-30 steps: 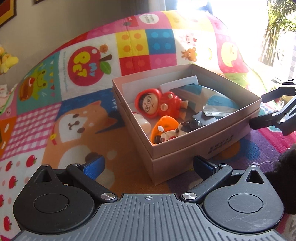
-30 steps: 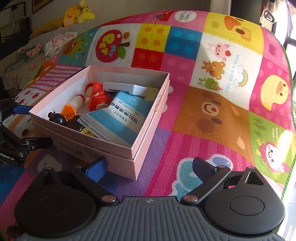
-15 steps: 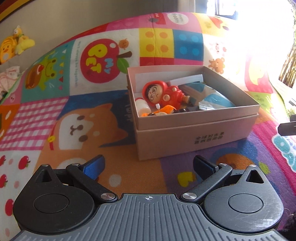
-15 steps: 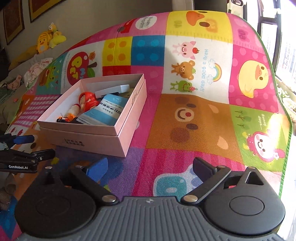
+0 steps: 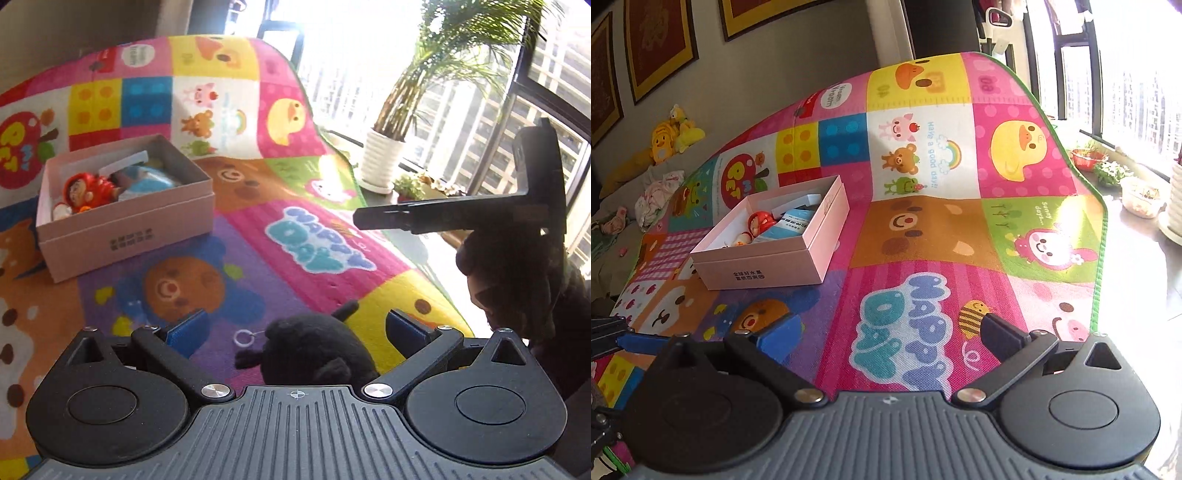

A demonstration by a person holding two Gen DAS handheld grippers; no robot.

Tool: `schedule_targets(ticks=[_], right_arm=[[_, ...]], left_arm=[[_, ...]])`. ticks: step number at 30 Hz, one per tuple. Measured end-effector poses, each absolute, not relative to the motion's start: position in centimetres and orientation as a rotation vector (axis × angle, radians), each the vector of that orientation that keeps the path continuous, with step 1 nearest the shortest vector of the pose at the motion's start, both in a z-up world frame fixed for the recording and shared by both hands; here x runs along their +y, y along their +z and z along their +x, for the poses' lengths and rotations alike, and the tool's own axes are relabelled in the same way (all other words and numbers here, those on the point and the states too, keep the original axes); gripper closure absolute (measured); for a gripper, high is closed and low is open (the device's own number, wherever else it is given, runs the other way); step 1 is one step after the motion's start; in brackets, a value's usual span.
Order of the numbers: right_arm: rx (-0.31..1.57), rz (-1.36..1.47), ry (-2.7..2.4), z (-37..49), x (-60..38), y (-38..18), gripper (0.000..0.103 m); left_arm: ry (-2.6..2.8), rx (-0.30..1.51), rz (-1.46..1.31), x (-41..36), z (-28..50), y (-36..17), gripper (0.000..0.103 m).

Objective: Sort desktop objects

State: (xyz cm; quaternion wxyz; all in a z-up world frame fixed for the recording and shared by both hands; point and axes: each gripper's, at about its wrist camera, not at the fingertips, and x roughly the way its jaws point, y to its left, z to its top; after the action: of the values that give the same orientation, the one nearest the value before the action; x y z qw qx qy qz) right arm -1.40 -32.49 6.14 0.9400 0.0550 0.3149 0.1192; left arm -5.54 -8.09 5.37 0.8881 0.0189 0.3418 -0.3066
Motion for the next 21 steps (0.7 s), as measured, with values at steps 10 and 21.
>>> schedule_targets(ticks=[10,21], right_arm=[[0.623,0.062,0.303,-3.4,-30.4,6.2,0.000],[0.646,-0.071,0.496,-3.9,-23.4,5.5,0.000]], left_arm=[[-0.402,0.648,0.215,-6.7,-6.6,4.4,0.000],[-0.081,0.705,0.130,1.5,-4.6,2.7,0.000]])
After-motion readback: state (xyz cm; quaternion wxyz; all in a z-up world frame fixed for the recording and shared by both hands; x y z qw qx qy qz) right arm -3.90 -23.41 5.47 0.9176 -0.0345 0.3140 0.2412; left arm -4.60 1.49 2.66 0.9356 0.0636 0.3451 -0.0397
